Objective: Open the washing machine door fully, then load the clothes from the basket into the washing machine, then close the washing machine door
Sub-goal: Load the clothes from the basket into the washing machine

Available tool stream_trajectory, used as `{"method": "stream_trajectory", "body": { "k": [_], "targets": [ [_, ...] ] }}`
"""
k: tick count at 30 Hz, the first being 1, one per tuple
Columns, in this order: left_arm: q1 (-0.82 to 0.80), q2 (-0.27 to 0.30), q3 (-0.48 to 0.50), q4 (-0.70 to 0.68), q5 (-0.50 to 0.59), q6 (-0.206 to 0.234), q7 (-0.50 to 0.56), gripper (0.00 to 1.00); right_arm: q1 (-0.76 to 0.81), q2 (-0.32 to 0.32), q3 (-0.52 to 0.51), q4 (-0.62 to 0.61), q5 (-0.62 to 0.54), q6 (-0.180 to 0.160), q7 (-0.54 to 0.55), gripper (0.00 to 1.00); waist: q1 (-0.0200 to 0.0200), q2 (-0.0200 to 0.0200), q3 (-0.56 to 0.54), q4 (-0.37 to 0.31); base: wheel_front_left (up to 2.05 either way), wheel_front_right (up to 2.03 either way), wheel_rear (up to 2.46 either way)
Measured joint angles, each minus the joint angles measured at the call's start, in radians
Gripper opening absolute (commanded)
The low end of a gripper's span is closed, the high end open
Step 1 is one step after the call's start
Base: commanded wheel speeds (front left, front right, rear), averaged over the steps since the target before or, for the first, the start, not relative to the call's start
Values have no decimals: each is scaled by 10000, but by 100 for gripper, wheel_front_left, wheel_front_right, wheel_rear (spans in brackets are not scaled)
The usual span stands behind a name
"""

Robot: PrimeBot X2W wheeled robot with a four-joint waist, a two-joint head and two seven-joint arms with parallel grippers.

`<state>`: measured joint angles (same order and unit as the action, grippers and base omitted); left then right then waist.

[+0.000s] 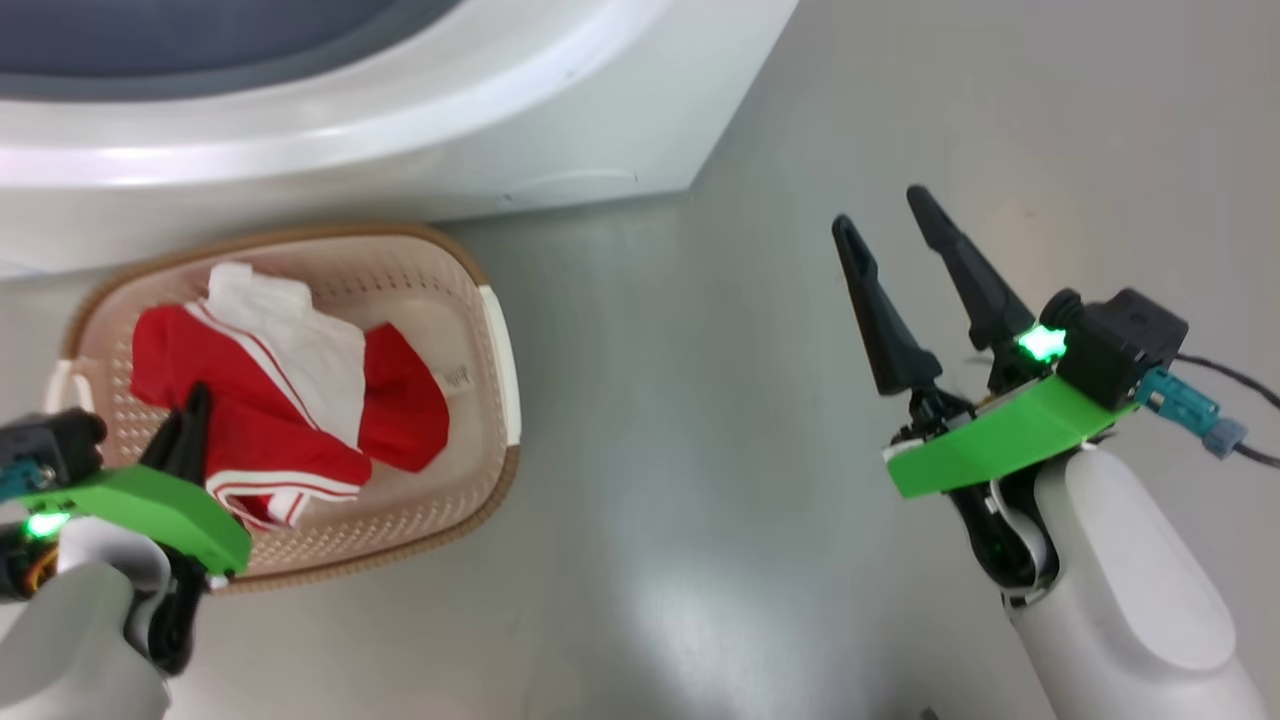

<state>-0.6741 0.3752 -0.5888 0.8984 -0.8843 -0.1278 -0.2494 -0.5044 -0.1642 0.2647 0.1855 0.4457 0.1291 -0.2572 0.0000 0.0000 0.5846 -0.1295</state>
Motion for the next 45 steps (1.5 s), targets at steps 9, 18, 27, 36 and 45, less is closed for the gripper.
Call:
{"method": "stream_trajectory", "body": {
  "k": [9,18,27,36,45],
  "targets": [
    [1248,-278,1164,-1243,895,0,0,0,469,-71,96,221,257,0,0,100,0,0,-1092,197,0,0,0],
    [2546,-506,2382,-2807,1873,0,0,0,931,-117,105,424,504,0,0,100,0,0,-2146,355,0,0,0],
    [3664,-763,3172,-4510,2640,69,0,0,1406,-268,140,589,633,0,2,100,0,0,-3106,541,0,0,0],
    [4772,-965,3845,-6380,3145,449,-2,0,1786,-416,119,635,721,0,0,100,0,0,-3932,671,0,0,0],
    [5510,-1164,4136,-7557,3561,692,0,0,2159,-583,-115,617,859,0,0,100,0,0,-4504,804,0,0,0]
  ]
}}
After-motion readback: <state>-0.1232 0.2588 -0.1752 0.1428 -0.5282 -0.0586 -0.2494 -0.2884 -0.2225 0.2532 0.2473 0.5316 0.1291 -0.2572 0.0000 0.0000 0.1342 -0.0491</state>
